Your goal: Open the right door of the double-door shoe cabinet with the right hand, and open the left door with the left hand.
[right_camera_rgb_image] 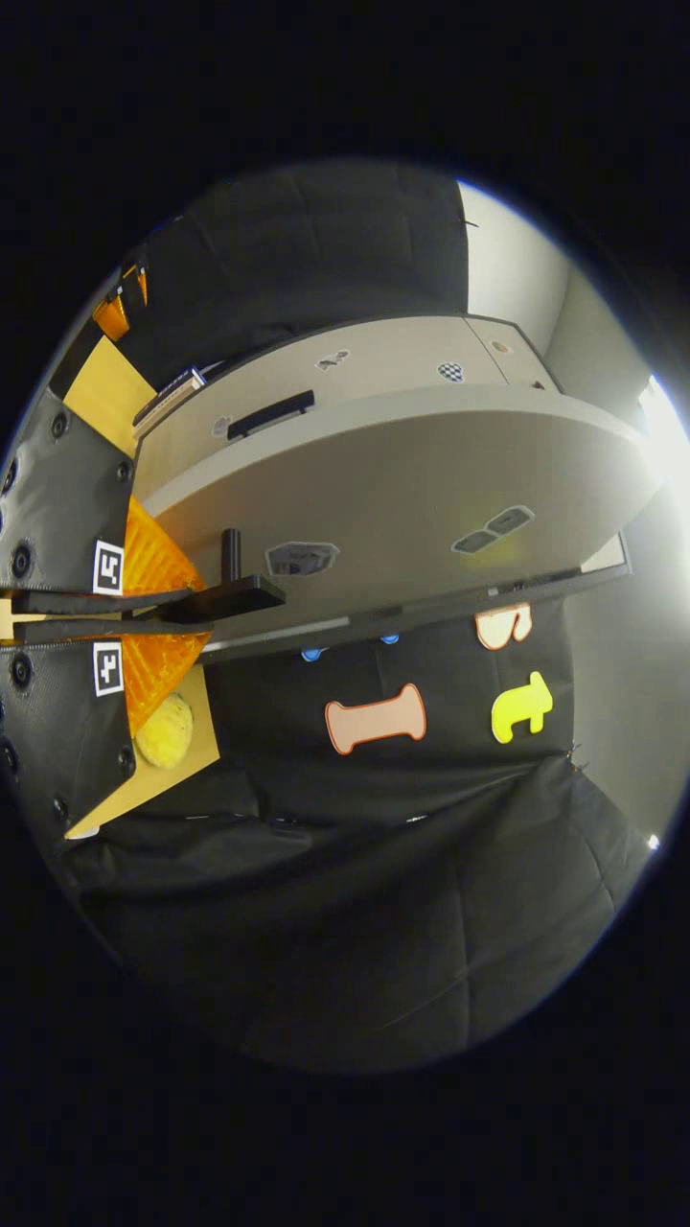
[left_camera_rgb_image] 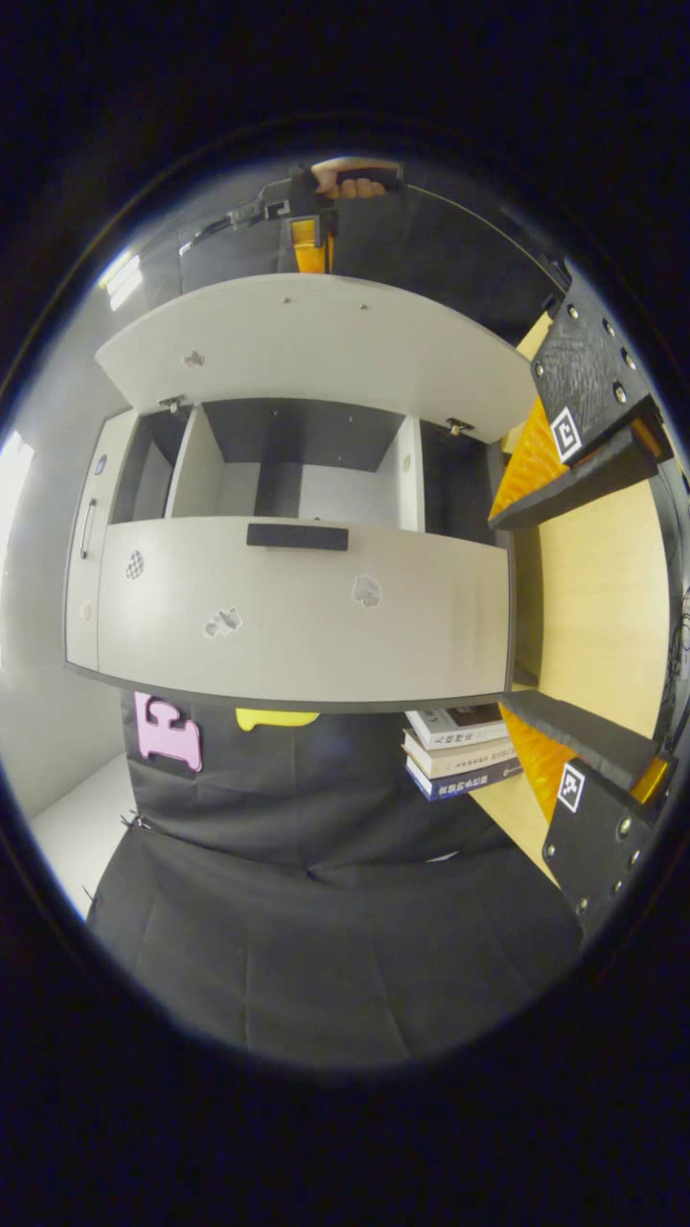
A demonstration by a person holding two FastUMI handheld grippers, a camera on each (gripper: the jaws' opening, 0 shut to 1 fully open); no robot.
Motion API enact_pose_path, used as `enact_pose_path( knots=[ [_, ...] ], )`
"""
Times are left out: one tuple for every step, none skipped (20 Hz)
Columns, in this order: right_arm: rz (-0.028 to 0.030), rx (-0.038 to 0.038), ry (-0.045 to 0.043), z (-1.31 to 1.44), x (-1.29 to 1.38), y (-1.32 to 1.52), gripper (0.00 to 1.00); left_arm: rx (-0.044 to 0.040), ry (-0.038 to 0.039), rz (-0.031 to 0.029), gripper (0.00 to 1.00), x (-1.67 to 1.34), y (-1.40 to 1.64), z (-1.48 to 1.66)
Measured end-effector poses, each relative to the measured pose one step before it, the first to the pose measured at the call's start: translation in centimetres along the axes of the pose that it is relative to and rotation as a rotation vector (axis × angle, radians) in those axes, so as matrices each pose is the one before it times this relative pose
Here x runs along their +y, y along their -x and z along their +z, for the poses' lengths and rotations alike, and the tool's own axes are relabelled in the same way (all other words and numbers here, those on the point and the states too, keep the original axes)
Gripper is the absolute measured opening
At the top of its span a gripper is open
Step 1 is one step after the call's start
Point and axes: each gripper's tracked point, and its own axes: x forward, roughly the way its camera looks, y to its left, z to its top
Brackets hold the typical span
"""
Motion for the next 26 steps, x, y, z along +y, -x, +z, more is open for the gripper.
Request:
enact_pose_path(
  knots=[
    [-0.01616,-0.00354,-0.00363,0.251,-0.881,-0.054,0.07,0.00244,-0.00304,0.0109,0.96,-0.578,0.326,-0.098],
    [0.03414,-0.0019,-0.0264,0.12,-0.036,-0.024,0.07,-0.00062,0.00546,0.00854,0.98,-0.638,0.153,0.006],
    [0.04554,0.01319,-0.03151,-0.293,0.689,-0.109,0.04,0.00397,0.01198,0.00599,0.98,-0.572,0.424,-0.242],
    [0.02194,-0.00782,-0.00825,0.191,0.119,0.289,0.04,0.00691,0.01268,0.0057,0.97,-0.765,0.343,-0.324],
    [0.00898,-0.00896,0.01502,0.085,-0.278,-0.275,0.04,0.00418,0.00817,0.0083,0.96,-0.678,0.443,-0.166],
    [0.01496,0.00022,0.00994,-0.107,-0.132,0.025,0.04,0.00372,0.00199,0.01354,0.97,-0.528,0.574,-0.165],
    [0.01297,0.00299,-0.00156,-0.044,0.083,0.046,0.04,0.00348,-0.00159,0.01646,0.97,-0.271,0.539,-0.097],
    [0.01061,-0.0006,-0.00265,-0.023,0.014,0.026,0.04,0.0032,-0.00267,0.01643,0.98,-0.219,0.55,-0.18],
    [0.02114,0.00563,0.00003,-0.163,0.122,0.021,0.0,0.00364,-0.0021,0.01517,0.98,-0.208,0.61,-0.108],
    [0.01339,-0.00411,0.00116,0.053,-0.045,-0.283,0.04,0.00447,-0.00091,0.0149,0.97,-0.266,0.468,-0.142],
    [0.00299,-0.00871,0.00582,0.147,-0.162,0.027,0.04,0.00585,0.00063,0.01508,0.97,0.002,0.516,-0.145],
    [0.00603,0.00015,-0.00726,-0.185,0.285,0.129,0.04,0.00656,0.00246,0.0092,0.97,-0.105,0.465,-0.061],
    [-0.00051,0.00078,-0.01314,-0.089,0.082,0.057,0.0,0.00609,0.00079,0.00019,0.96,-0.195,0.465,0.02],
    [-0.0117,-0.00593,-0.00238,0.121,-0.339,-0.056,0.04,0.00233,-0.00566,-0.00281,0.96,-0.212,0.489,-0.031],
    [-0.0161,-0.0031,0.00822,-0.035,-0.072,0.074,0.04,-0.00025,-0.01441,-0.00167,0.96,0.1,0.266,0.201],
    [-0.02015,-0.00207,0.00984,-0.082,0.096,0.048,0.04,-0.00129,-0.0199,-0.00094,0.96,0.41,0.179,0.222],
    [-0.01436,0.00402,-0.00223,-0.114,0.146,0.081,0.04,-0.00477,-0.02038,0.0018,0.96,0.522,0.243,0.351],
    [-0.01337,0.0036,-0.01963,-0.174,-0.031,-0.083,0.04,-0.01276,-0.01477,-0.00349,0.98,0.348,0.023,0.557],
    [-0.01346,0.00429,-0.0283,-0.087,-0.122,0.245,0.04,-0.01107,-0.00782,-0.00888,0.97,0.401,-0.057,0.428],
    [-0.01174,0.00211,-0.02631,-0.245,0.018,0.374,0.04,-0.00955,-0.00107,-0.01061,0.98,0.468,0.03,0.181],
    [-0.01016,0.00506,-0.02279,-0.313,0.056,0.614,0.04,-0.00977,0.00428,-0.01063,0.99,0.596,-0.03,0.276],
    [-0.01535,0.00587,-0.01839,-0.355,-0.003,0.558,0.04,-0.00238,0.00523,-0.0084,0.99,0.639,-0.111,0.156],
    [-0.00985,0.00794,-0.00828,-0.283,-0.045,0.626,0.04,-0.00111,0.00254,-0.00202,0.99,0.762,0.069,0.115],
    [-0.00539,0.01713,-0.02126,-0.638,0.385,0.255,0.04,-0.01027,-0.0024,-0.00377,0.98,0.902,0.06,0.253],
    [-0.01427,0.00708,-0.01272,-0.477,0.142,0.757,0.02,-0.01191,-0.00745,-0.00519,0.98,0.85,0.038,0.287],
    [-0.02601,0.00012,-0.00801,-0.232,-0.363,0.615,0.02,-0.01041,-0.01,-0.00563,0.98,0.84,0.054,-0.062]
  ],
)
